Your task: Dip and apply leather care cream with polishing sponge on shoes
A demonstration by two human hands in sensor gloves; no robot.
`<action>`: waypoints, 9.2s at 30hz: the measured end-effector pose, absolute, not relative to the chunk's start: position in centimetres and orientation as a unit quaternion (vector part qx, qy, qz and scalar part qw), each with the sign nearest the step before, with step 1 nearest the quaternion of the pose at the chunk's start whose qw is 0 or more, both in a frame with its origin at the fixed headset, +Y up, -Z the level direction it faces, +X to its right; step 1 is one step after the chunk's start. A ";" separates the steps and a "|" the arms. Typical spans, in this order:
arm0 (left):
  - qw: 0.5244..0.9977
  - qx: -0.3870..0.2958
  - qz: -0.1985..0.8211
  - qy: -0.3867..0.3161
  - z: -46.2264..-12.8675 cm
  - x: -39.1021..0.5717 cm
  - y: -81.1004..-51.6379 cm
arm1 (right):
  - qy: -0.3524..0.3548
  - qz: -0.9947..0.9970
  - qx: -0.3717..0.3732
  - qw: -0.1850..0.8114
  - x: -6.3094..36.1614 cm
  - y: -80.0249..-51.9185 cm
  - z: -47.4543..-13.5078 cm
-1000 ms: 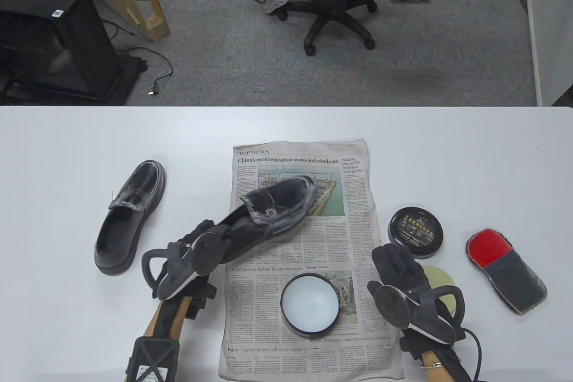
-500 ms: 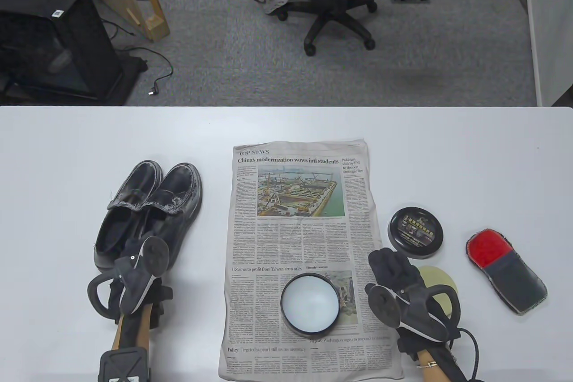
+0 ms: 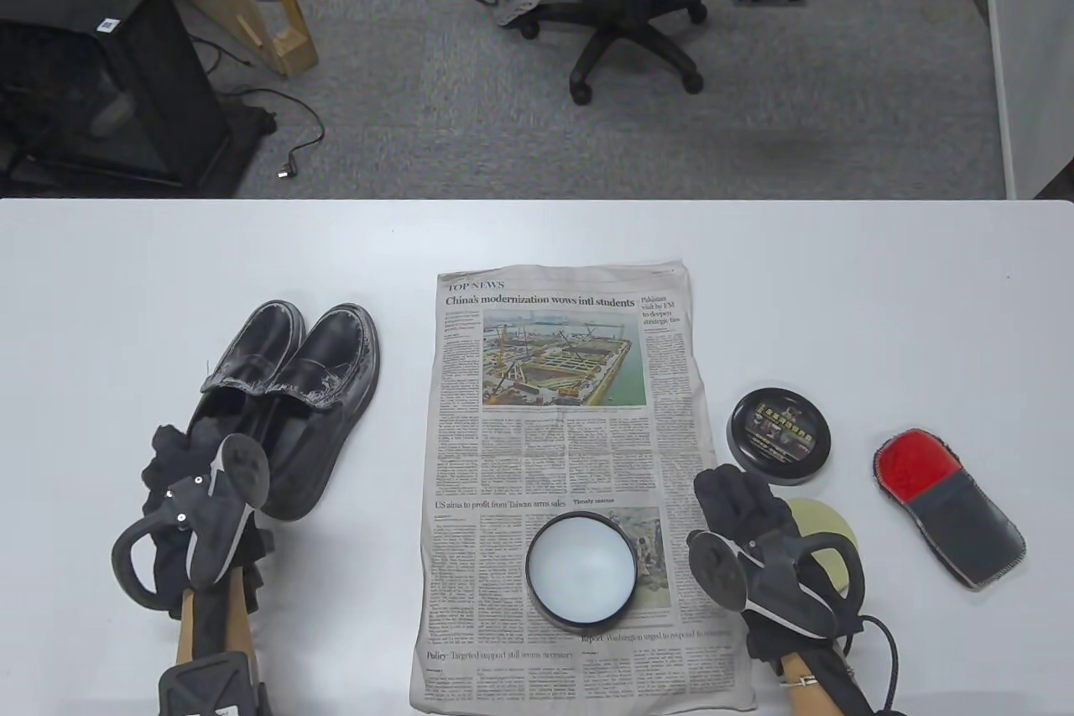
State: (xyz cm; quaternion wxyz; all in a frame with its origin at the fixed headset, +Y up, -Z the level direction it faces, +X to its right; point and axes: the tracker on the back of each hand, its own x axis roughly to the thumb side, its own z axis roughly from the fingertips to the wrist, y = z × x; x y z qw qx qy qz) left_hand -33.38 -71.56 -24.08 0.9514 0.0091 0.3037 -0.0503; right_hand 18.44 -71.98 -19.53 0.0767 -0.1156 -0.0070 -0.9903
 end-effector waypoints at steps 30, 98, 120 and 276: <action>0.961 0.064 0.267 0.024 -24.5 -23.8 -68.6 | 0.002 -0.996 -0.082 0.039 20.4 -71.5 -20.0; 0.981 -0.036 0.026 -0.189 -28.2 -11.8 -74.1 | 0.019 -0.978 -0.205 -0.016 10.4 -69.9 -24.0; 0.984 -0.030 -0.042 -0.168 -28.4 -10.7 -74.0 | -0.032 -0.986 -0.164 -0.003 12.1 -73.3 -24.0; 0.981 -0.040 -0.061 -0.179 -28.6 -10.2 -74.3 | -0.071 -0.969 -0.209 -0.108 7.5 -71.9 -26.8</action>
